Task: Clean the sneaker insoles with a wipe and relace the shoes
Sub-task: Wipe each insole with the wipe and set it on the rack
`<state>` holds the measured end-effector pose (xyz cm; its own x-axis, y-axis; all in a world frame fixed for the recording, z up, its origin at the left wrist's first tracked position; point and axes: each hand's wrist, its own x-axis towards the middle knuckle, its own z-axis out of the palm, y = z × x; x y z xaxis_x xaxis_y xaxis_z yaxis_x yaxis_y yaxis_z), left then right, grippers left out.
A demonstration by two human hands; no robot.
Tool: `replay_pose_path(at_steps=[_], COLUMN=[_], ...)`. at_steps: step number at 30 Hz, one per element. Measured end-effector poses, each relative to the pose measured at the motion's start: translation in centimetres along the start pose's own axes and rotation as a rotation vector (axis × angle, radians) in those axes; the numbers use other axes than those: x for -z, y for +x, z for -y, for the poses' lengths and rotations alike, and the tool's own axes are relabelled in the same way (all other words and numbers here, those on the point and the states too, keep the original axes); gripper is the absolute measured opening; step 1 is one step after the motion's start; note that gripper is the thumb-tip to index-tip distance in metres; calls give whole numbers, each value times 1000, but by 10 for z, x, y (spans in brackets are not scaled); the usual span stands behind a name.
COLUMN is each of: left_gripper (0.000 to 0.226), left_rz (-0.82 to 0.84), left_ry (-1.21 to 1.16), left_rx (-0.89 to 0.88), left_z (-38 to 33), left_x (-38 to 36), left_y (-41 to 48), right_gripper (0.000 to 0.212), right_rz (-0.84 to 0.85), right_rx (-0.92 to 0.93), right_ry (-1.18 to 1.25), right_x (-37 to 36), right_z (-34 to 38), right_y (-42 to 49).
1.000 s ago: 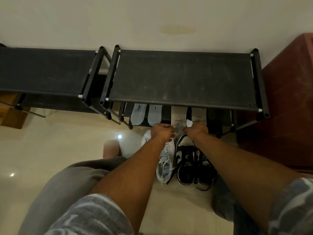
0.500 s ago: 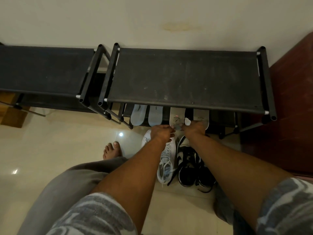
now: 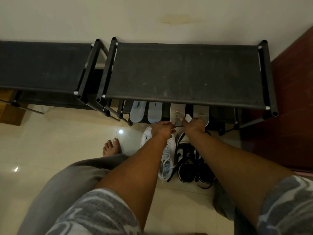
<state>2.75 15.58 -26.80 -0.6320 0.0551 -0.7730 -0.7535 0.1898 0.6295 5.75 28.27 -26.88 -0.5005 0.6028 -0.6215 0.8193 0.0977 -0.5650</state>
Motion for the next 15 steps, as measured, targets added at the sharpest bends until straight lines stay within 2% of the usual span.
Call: replay_pose_path(at_steps=[5,12,15], left_gripper=[30,24,9], left_rz=[66,75,73], left_ry=[3,36,85], left_rx=[-19,29,87], left_z=[0,11,19], left_x=[-1,7,4], left_y=[-4,-10,-15], right_gripper=[53,53,56], right_rz=[42,150,158], right_rx=[27,-30,-93], right_ry=[41,-90,-20], right_x=[1,18,32], right_z=[-5,-8,-20], right_y=[-3,-9,-9])
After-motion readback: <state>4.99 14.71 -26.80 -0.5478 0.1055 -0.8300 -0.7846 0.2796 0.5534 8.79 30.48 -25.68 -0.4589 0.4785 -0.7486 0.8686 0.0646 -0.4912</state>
